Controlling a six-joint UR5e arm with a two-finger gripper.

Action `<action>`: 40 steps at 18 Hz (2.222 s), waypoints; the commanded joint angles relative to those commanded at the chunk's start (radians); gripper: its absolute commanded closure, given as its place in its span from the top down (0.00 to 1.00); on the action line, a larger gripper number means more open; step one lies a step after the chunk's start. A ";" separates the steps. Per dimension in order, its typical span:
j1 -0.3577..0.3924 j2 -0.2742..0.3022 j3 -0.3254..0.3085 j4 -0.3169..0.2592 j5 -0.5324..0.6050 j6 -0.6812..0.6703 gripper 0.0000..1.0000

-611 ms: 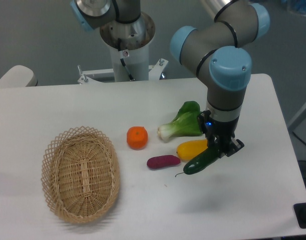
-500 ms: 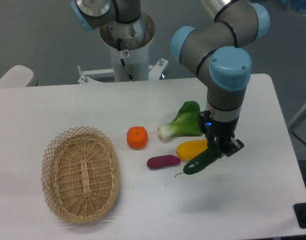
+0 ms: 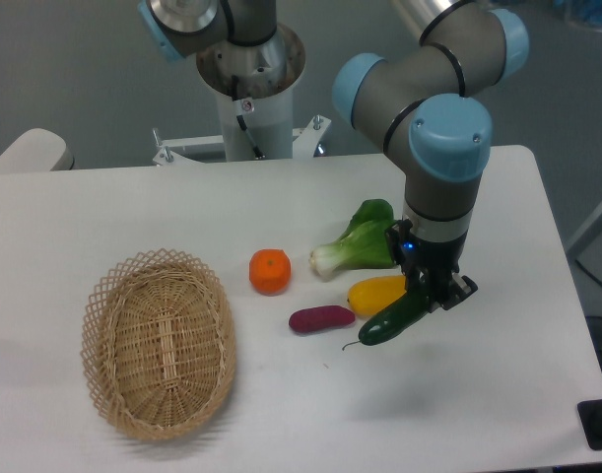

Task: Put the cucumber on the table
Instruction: 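Carry the held cucumber away from the yellow pepper across the table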

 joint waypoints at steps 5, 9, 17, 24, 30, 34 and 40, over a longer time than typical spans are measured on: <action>-0.058 -0.041 -0.006 0.084 0.000 -0.158 0.25; -0.109 -0.098 -0.011 0.181 0.000 -0.278 0.25; -0.147 -0.210 -0.012 0.291 0.063 -0.253 0.25; -0.141 -0.268 -0.005 0.290 0.063 -0.190 0.25; -0.141 -0.285 0.000 0.288 0.063 -0.198 0.26; -0.141 -0.284 0.003 0.285 0.064 -0.203 0.75; -0.141 -0.255 0.024 0.282 0.072 -0.284 1.00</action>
